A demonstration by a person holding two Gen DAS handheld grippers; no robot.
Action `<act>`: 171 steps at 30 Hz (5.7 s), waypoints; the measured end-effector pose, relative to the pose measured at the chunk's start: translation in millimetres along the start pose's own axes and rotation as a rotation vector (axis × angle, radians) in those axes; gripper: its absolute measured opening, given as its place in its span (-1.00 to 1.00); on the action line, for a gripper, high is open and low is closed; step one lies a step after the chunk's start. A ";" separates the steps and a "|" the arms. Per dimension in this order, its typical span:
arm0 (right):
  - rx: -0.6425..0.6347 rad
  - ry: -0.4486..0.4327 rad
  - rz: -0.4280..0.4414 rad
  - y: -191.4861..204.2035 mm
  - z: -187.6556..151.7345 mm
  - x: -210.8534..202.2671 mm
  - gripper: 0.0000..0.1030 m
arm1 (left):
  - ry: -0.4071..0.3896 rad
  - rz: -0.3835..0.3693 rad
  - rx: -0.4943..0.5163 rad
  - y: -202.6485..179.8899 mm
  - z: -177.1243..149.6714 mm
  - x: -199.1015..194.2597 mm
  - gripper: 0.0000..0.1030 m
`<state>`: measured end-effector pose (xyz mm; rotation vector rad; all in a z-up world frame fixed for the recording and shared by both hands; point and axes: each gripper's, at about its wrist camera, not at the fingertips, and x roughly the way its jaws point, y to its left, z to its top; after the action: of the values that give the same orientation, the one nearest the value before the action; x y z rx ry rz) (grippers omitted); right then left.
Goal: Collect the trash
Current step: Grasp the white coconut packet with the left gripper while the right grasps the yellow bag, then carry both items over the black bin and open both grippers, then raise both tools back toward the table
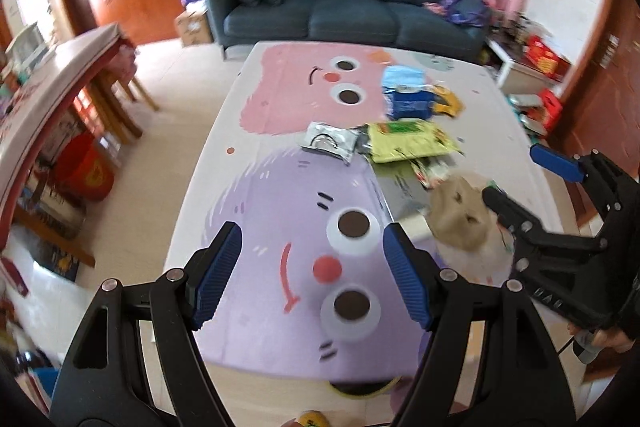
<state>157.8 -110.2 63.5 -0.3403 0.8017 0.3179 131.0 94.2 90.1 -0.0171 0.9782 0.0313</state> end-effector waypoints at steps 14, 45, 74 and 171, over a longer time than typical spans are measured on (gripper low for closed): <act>-0.492 0.068 0.032 20.4 17.3 191.0 0.39 | 0.148 0.155 -0.235 -7.5 36.0 130.3 0.37; 0.161 0.055 0.352 -134.5 79.7 228.5 -1.00 | 0.282 0.013 -0.490 4.7 91.7 230.7 0.60; 0.358 0.030 0.439 -193.4 69.8 191.6 -1.00 | 0.342 0.075 -0.491 -25.7 114.4 268.9 -0.84; 0.719 0.361 0.104 149.6 -541.8 189.5 -0.34 | 0.431 -0.125 0.168 -72.2 -451.9 332.3 0.23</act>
<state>-125.7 -171.1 -453.9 0.3313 1.2306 0.0469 -55.7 15.3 -437.9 0.0720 1.4063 -0.1763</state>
